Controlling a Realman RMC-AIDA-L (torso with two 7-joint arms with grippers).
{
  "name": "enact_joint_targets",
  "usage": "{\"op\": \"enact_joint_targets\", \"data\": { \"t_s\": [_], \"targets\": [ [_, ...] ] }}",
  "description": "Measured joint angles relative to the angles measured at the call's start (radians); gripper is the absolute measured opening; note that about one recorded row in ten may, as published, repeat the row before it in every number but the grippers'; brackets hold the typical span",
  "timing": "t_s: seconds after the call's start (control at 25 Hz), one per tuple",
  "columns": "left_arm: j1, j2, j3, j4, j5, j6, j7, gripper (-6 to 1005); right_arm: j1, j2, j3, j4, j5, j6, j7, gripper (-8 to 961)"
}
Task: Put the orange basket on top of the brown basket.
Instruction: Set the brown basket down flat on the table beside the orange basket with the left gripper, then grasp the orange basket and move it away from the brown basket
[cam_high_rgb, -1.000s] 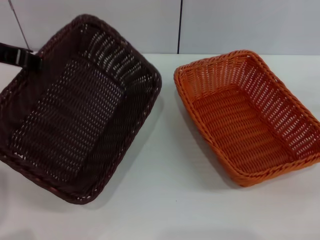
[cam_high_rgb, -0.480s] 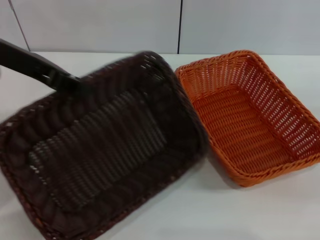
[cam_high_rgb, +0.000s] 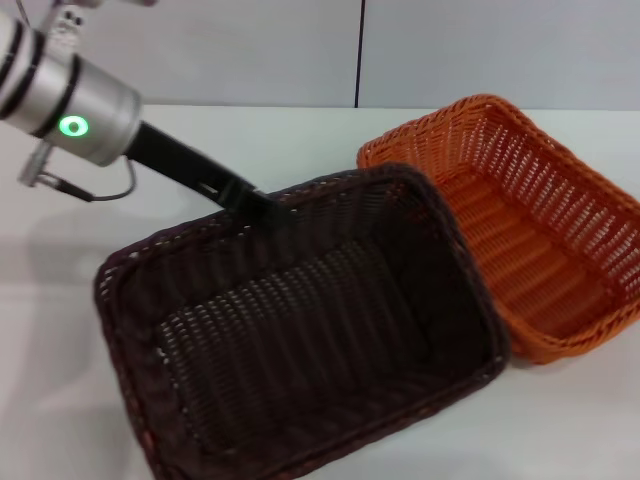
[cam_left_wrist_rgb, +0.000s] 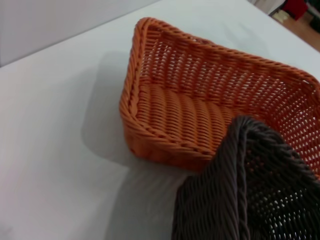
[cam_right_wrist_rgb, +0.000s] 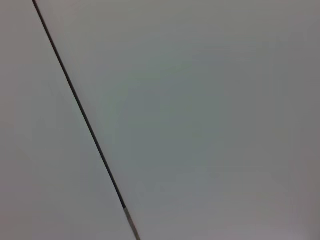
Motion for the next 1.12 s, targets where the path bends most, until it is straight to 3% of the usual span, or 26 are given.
{"op": "enact_joint_targets", "data": {
  "t_s": [0.36, 0.56, 0.72, 0.92, 1.04, 1.12],
  "targets": [
    [-0.06, -0.076, 0.019, 0.053, 0.043, 0.11, -0.016, 222, 0.0, 0.0, -0.002, 0.005, -0.007, 0.0, 0.0, 657],
    [-0.041, -0.081, 0.006, 0.024, 0.034, 0.119, -0.018, 223, -0.004, 0.0, -0.003, 0.008, -0.007, 0.0, 0.0, 657],
    [-0.02, -0.083, -0.02, -0.012, 0.012, 0.127, -0.013, 349, -0.005, 0.0, -0.005, 0.012, -0.01, 0.0, 0.009, 657],
    [0.032, -0.086, -0.025, -0.069, -0.12, 0.173, 0.019, 538, -0.018, -0.009, -0.069, -0.006, -0.024, -0.005, 0.111, 657],
    [0.092, -0.087, -0.02, -0.081, -0.301, 0.246, 0.111, 681, -0.023, -0.022, -0.168, -0.031, -0.024, -0.003, 0.137, 657],
    [0.135, -0.09, -0.011, -0.068, -0.435, 0.293, 0.198, 741, -0.023, -0.022, -0.181, -0.041, -0.025, -0.002, 0.145, 657]
  ]
}}
